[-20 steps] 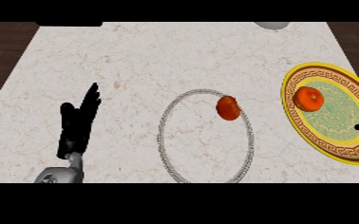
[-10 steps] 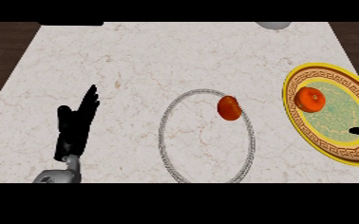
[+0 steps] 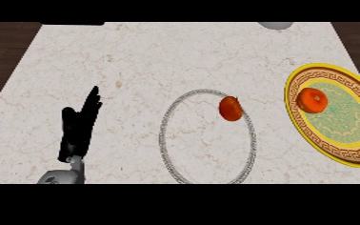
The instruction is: Pick the squash from the placemat and place it in the plate
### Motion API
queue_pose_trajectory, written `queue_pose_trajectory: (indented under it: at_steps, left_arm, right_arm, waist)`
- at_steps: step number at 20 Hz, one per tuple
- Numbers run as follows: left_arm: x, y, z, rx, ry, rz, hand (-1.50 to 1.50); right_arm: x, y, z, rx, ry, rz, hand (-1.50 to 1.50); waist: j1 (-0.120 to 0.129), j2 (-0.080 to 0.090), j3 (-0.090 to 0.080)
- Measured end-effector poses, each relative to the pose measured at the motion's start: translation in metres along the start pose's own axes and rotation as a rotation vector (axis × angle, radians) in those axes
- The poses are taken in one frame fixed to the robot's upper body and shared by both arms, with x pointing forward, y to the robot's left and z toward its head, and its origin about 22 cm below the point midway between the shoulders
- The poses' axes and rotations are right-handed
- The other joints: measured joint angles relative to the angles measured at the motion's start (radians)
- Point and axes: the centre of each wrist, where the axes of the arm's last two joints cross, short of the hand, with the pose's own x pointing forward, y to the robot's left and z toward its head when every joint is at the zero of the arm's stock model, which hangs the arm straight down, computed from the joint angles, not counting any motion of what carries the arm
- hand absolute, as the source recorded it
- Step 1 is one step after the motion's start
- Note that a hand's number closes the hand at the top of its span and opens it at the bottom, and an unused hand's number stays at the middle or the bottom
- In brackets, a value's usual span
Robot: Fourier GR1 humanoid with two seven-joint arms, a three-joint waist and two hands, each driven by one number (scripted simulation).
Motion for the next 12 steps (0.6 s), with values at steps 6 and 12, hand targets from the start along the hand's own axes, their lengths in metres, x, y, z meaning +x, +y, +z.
queue_pose_trajectory:
  at_steps: [6,12]
  left_arm:
    - [0.008,-0.003,-0.001,-0.009,0.000,0.001,0.00]
    - [0.011,-0.004,0.001,-0.014,-0.006,-0.002,0.00]
  right_arm:
    - [-0.004,-0.014,0.013,-0.036,0.019,0.024,-1.50]
    - [-0.009,-0.022,0.027,-0.088,0.027,0.020,-1.50]
  waist:
    - [0.004,0.002,0.002]
    - [0.007,0.004,0.003]
